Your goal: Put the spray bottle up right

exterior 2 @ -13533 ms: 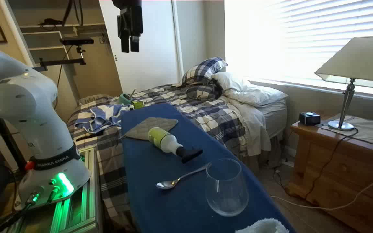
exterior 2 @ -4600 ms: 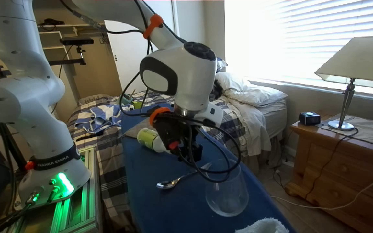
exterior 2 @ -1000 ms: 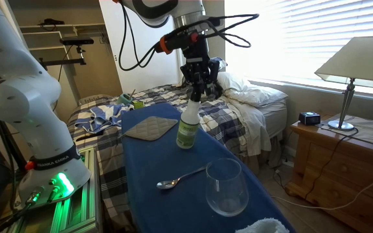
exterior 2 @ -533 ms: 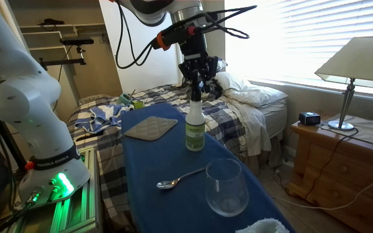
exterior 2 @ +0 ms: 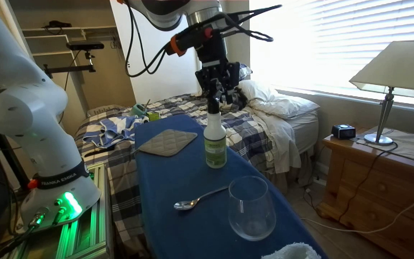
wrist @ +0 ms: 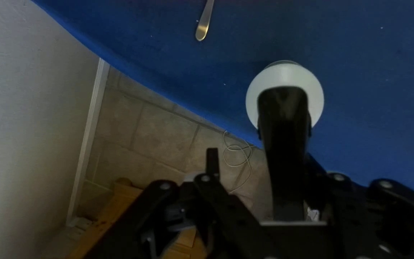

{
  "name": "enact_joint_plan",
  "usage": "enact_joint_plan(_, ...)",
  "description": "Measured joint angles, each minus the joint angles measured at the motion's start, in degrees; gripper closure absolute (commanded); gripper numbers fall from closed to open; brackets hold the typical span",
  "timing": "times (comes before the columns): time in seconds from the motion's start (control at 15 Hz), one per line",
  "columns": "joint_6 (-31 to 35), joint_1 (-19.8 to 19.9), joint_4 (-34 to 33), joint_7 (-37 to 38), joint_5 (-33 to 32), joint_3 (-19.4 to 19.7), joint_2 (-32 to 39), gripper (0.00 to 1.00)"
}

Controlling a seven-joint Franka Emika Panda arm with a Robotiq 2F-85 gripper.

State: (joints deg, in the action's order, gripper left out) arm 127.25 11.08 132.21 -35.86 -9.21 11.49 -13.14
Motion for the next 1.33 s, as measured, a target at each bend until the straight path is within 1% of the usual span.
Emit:
enact_joint_plan(0.13, -0.3, 0.0, 0.2, 0.2, 0.0, 0.0, -0.1, 0.01)
enact_joint_plan(0.2, -0.4, 0.0, 0.2, 0.2, 0.0, 0.0, -0.1, 0.00)
enact_joint_plan(0.67, -1.0, -0.6, 0.3, 1.3, 0.8, 0.0, -0.2, 0.00)
enact_joint_plan(0.8, -2.6, -1.3, 0.0, 2.0, 2.1, 0.0, -0.3, 0.00)
enact_joint_plan(1.13, -9.4, -3.4, -2.6, 3.3, 7.9, -0.1, -1.0, 0.00)
enact_joint_plan(1.33, -11.5, -4.7, -4.8, 3.8, 10.2, -0.3, -1.1, 0.00)
